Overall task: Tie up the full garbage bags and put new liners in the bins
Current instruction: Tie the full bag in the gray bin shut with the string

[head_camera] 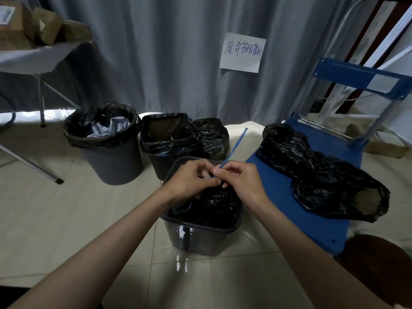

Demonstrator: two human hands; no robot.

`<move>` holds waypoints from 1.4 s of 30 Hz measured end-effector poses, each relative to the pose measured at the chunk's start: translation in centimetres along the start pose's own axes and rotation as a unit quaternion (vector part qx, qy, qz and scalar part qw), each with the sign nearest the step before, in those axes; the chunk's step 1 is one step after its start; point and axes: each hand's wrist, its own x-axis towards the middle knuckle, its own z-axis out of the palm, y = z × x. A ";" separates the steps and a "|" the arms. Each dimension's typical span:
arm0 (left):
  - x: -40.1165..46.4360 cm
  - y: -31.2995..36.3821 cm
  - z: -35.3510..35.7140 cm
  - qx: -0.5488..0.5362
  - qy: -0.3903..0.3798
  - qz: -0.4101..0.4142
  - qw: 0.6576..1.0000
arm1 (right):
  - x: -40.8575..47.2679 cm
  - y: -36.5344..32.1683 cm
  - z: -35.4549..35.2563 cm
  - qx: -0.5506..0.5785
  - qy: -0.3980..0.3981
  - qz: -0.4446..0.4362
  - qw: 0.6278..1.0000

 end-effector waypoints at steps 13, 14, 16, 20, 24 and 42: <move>0.1 0.1 0.4 0.035 0.026 -0.022 0.999 | -0.6 -0.4 0.0 -0.102 0.072 -0.015 0.992; 0.1 0.1 0.5 0.041 0.027 -0.023 0.999 | -0.6 -0.3 -0.1 -0.097 0.079 -0.003 0.992; 0.0 0.0 0.7 0.055 0.027 -0.016 0.998 | -0.3 -0.1 -0.2 -0.091 0.086 0.014 0.992; 0.1 -0.2 0.8 0.112 0.024 0.009 0.993 | -0.3 0.0 -0.3 -0.099 0.083 0.040 0.991; -0.1 0.2 1.2 0.202 0.072 0.033 0.976 | -0.3 0.1 -0.2 -0.082 0.074 0.069 0.992; -1.3 0.3 2.2 0.316 0.113 0.189 0.923 | -0.3 0.3 -0.7 -0.038 0.064 0.111 0.991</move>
